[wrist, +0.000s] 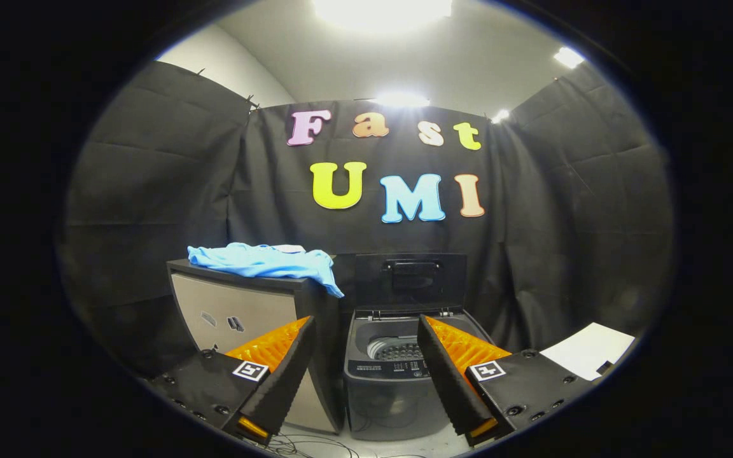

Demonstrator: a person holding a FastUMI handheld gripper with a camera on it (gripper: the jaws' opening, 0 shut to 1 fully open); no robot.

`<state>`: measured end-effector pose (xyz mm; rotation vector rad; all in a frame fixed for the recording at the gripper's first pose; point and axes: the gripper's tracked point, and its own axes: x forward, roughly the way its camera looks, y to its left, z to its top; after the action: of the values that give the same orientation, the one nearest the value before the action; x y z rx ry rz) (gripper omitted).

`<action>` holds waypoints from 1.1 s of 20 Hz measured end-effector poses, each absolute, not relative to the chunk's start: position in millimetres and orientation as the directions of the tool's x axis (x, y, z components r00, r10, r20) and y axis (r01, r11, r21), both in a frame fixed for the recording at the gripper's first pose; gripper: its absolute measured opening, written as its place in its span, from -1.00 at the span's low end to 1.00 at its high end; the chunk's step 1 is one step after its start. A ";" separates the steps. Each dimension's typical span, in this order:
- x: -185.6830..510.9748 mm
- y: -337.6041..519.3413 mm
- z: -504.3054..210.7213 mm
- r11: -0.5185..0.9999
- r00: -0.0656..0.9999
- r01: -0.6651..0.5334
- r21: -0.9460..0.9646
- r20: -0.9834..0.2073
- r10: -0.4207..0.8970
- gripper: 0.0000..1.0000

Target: Put the clothes into the washing machine and then close the washing machine lid.

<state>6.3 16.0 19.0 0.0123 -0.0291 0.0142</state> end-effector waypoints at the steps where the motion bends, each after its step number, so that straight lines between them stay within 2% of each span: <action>1: 6.5 17.8 21.0 1.000 0.999 -0.017 0.010 0.028 0.017 0.97; 10: 44.1 42.1 66.5 0.996 0.995 -0.088 0.028 0.044 0.087 0.97; 22: 127.6 86.7 141.9 0.983 0.978 -0.183 0.005 0.100 0.182 0.97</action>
<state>127.6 86.7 141.9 0.0142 -0.0992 0.1838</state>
